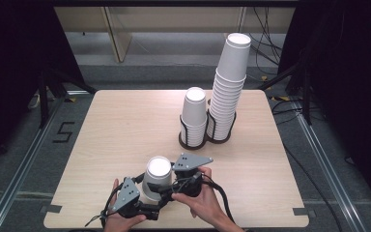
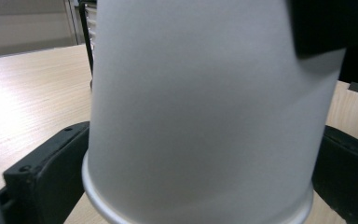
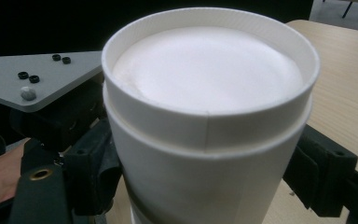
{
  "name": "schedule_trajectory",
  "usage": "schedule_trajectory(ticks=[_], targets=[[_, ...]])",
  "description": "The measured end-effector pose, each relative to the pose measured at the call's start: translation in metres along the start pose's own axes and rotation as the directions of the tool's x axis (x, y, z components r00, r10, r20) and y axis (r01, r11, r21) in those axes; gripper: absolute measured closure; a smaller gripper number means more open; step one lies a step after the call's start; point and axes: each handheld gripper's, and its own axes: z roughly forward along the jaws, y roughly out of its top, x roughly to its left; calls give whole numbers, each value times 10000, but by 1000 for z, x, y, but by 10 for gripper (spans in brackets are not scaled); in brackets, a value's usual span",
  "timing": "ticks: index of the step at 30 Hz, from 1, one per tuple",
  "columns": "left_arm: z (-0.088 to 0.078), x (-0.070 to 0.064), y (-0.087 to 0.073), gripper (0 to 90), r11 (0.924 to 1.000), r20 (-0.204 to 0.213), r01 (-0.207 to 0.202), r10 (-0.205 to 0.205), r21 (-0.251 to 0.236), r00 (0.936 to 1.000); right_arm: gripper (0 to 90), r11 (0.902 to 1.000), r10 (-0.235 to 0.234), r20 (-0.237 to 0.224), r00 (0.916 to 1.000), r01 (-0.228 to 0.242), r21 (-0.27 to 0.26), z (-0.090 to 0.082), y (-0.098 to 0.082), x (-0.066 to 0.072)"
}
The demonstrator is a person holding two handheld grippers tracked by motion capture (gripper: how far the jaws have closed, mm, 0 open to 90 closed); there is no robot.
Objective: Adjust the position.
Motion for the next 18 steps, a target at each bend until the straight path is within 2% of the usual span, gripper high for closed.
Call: schedule_trajectory(ticks=[1,5,6,8,11,18], targets=[[0,0,0,0,10000,-13,-10,10,9,10000,210,9999,-31,140,9999,29,123,-1,0,1],[0,0,0,0,10000,-64,-66,66,-24,10000,210,9999,157,48,9999,-157,-47,0,0,0],[0,0,0,0,9999,-91,-84,83,-65,9999,210,9990,440,172,9989,-441,66,-1,0,2],[1,0,-1,0,9998,-109,-80,78,-163,9999,209,9985,541,110,9985,-540,-56,0,-1,3],[2,0,-1,0,9998,-115,-76,75,-169,9999,210,9994,335,41,9994,-335,-97,1,-1,2],[1,0,-1,0,9998,-294,-147,142,-168,9995,210,9990,416,122,9991,-413,-191,3,-1,4]])
